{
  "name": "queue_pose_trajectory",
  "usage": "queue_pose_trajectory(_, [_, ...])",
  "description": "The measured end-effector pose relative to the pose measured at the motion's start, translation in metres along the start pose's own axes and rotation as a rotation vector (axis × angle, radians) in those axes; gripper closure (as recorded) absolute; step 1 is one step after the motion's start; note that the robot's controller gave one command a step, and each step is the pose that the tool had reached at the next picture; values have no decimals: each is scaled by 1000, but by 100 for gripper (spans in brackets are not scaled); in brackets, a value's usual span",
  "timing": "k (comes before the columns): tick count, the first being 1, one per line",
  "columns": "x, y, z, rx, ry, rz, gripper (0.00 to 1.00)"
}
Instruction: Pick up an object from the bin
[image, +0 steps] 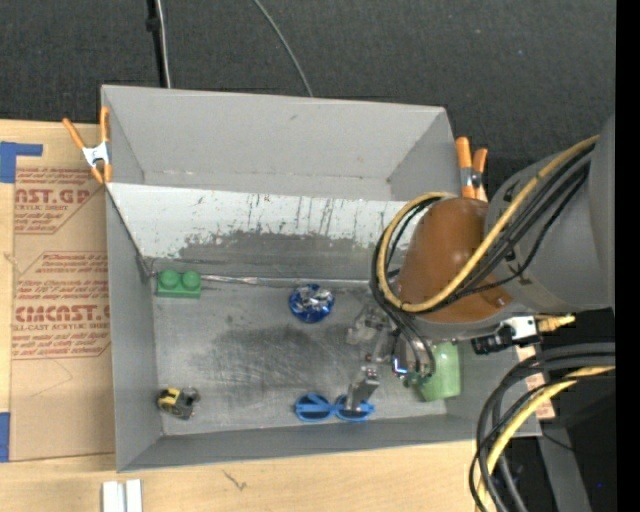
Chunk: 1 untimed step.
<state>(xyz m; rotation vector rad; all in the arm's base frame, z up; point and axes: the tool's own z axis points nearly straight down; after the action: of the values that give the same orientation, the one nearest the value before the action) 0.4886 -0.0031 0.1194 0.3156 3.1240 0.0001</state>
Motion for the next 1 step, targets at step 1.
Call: queue_pose_trajectory(1, [8, 9, 46, -1, -4, 110, 0])
